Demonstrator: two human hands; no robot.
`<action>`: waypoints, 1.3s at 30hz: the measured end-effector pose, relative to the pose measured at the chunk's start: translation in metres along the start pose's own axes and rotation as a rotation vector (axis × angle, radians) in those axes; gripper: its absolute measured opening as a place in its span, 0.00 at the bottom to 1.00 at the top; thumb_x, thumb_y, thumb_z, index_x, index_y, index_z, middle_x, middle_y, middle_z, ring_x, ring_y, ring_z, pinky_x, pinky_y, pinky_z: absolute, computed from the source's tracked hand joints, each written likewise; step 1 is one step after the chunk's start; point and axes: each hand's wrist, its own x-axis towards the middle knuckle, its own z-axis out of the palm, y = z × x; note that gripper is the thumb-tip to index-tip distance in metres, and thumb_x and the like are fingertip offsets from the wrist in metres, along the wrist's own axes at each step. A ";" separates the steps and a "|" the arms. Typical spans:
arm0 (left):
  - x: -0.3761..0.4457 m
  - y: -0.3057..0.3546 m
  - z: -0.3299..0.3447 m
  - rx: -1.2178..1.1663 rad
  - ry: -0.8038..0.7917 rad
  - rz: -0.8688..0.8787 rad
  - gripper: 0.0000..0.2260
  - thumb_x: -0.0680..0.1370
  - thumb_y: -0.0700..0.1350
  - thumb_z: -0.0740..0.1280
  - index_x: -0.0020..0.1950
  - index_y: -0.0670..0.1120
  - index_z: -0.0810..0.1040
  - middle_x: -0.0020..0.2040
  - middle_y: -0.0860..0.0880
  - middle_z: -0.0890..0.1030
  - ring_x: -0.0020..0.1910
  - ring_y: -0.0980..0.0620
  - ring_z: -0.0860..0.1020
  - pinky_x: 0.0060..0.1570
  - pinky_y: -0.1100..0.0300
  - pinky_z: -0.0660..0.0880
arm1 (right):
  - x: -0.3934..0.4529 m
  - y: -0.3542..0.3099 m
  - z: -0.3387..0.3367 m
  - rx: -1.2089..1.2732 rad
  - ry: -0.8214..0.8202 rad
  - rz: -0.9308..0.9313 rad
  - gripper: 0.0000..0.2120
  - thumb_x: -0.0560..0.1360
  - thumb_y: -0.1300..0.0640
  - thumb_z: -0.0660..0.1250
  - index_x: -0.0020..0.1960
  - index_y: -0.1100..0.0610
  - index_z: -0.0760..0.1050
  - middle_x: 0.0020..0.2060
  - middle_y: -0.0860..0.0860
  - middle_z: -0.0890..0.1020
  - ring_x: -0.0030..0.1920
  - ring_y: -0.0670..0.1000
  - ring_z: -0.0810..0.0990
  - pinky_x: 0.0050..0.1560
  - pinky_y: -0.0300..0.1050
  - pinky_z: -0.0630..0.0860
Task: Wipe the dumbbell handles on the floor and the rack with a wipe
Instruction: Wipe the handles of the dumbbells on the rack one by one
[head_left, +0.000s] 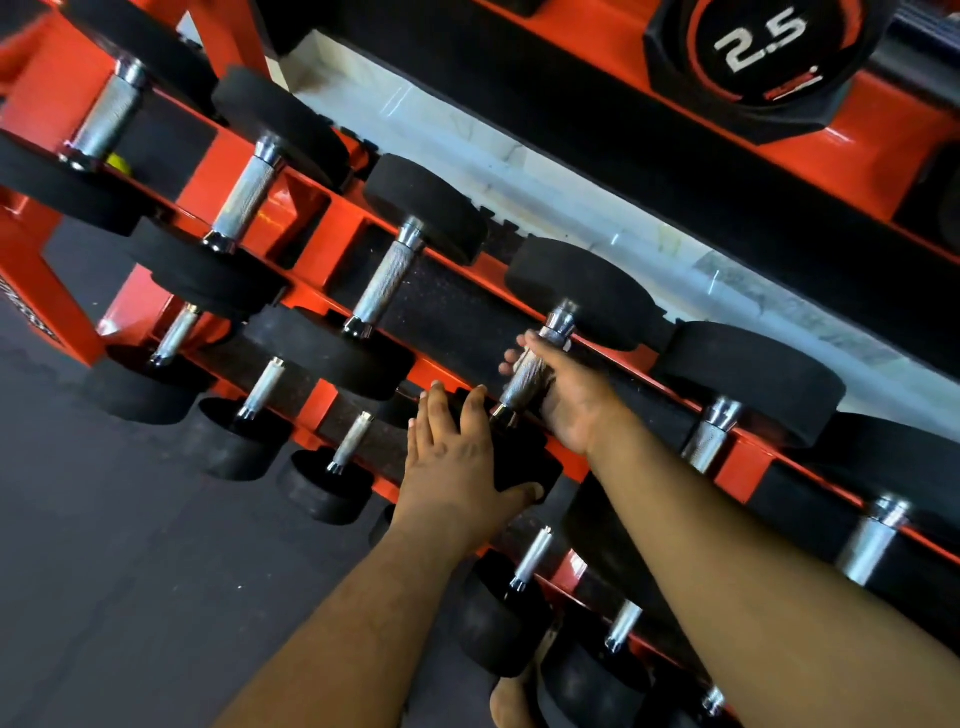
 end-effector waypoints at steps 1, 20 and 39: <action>0.000 0.000 0.000 0.005 0.000 -0.002 0.54 0.70 0.65 0.75 0.82 0.53 0.43 0.82 0.41 0.36 0.81 0.41 0.36 0.79 0.47 0.40 | 0.000 0.000 -0.004 0.021 -0.013 -0.001 0.08 0.78 0.53 0.70 0.55 0.54 0.79 0.48 0.52 0.84 0.50 0.51 0.84 0.56 0.50 0.79; -0.026 0.010 -0.028 -0.080 -0.118 -0.079 0.55 0.72 0.62 0.75 0.84 0.49 0.41 0.83 0.39 0.41 0.82 0.41 0.43 0.80 0.46 0.46 | -0.121 0.022 0.009 -0.602 0.266 -0.285 0.07 0.83 0.60 0.62 0.52 0.54 0.78 0.41 0.46 0.82 0.42 0.46 0.81 0.40 0.31 0.74; -0.221 0.028 -0.190 -0.717 0.127 0.091 0.08 0.80 0.46 0.72 0.49 0.40 0.82 0.39 0.47 0.83 0.35 0.57 0.78 0.37 0.65 0.75 | -0.359 0.005 0.113 -0.356 0.079 -0.473 0.06 0.79 0.58 0.71 0.55 0.55 0.82 0.48 0.57 0.86 0.48 0.53 0.84 0.56 0.57 0.79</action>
